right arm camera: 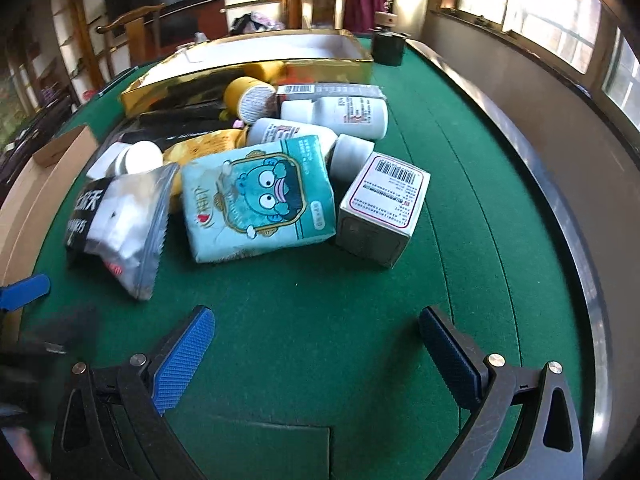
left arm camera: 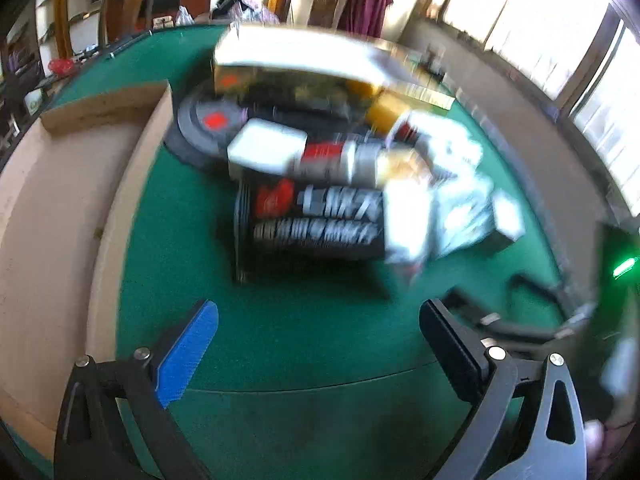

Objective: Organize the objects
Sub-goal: 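Grasp the black snack bag with the left gripper and lift it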

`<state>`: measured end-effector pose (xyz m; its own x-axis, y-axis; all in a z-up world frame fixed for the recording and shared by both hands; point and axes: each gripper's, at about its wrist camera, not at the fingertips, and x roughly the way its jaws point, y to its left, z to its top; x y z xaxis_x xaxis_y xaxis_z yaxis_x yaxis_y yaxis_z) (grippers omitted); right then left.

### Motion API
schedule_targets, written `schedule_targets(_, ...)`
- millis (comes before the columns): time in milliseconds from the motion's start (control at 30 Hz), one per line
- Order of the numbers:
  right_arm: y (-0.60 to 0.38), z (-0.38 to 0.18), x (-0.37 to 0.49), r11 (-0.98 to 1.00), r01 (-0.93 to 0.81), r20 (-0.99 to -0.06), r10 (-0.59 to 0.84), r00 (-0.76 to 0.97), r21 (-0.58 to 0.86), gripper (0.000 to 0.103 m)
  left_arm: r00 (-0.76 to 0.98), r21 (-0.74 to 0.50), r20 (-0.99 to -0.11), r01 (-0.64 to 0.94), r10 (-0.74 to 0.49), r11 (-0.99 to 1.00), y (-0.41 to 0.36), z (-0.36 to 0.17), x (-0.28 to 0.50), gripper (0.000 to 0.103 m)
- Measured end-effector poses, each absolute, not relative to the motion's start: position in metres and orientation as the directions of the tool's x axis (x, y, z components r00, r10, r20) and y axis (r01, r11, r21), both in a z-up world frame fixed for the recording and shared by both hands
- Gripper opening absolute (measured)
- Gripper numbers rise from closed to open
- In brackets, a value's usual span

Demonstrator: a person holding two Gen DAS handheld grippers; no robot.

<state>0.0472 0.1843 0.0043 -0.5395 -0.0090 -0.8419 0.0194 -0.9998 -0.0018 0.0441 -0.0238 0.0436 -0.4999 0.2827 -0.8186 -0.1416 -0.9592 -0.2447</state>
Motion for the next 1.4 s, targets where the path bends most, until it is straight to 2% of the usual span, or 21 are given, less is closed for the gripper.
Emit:
schedule_targets(67, 0.189, 0.006, 0.048, -0.999, 0.016, -0.835, -0.036, -0.549, 0.033, 0.103, -0.522, -0.222, -0.817, -0.108, 0.245, -0.969, -0.023, 0.058, 0.038, 0.101)
schedule_targets(167, 0.190, 0.007, 0.047, -0.999, 0.014, -0.831, -0.049, -0.554, 0.050, 0.103, -0.511, -0.129, -0.852, -0.007, 0.114, -0.992, -0.019, 0.058, 0.016, 0.101)
schedule_targets(333, 0.187, 0.006, 0.047, -1.000, 0.014, -0.836, -0.028, -0.547, 0.024, 0.103, -0.555, -0.003, -0.830, 0.099, -0.053, -0.995, 0.001, 0.056, -0.019, 0.101)
schedule_targets(500, 0.181, 0.004, 0.047, -1.000, 0.020, -0.843, 0.004, -0.538, -0.017, 0.103, -0.561, 0.248, -0.799, 0.025, -0.219, -0.968, 0.034, 0.045, -0.032, 0.102)
schedule_targets(667, 0.184, 0.004, 0.048, -1.000, 0.017, -0.841, -0.006, -0.540, -0.004, 0.103, -0.563, 0.337, -0.795, -0.099, -0.226, -0.936, 0.031, 0.051, 0.001, 0.102)
schedule_targets(800, 0.184, 0.004, 0.047, -1.000, 0.017, -0.841, -0.007, -0.541, -0.002, 0.103, -0.577, 0.281, -0.804, -0.158, -0.143, -0.947, 0.016, 0.067, 0.034, 0.102)
schedule_targets(967, 0.183, 0.005, 0.047, -1.000, 0.016, -0.840, -0.011, -0.542, 0.003, 0.103, -0.529, 0.016, -0.848, -0.103, 0.041, -0.995, -0.028, 0.077, 0.063, 0.102)
schedule_targets(1067, 0.185, 0.006, 0.048, -1.000, 0.013, -0.838, -0.019, -0.546, 0.014, 0.103, -0.498, -0.070, -0.862, -0.054, 0.088, -0.996, -0.039, 0.066, 0.068, 0.102)
schedule_targets(1233, 0.187, 0.006, 0.048, -1.000, 0.004, -0.836, -0.020, -0.549, 0.022, 0.103, -0.436, -0.158, -0.888, -0.007, 0.145, -0.987, -0.027, 0.042, 0.062, 0.102)
schedule_targets(1400, 0.200, 0.009, 0.050, -0.995, -0.053, -0.827, -0.039, -0.561, 0.083, 0.103, -0.438, -0.142, -0.892, 0.035, 0.113, -0.989, -0.002, 0.029, 0.050, 0.102)
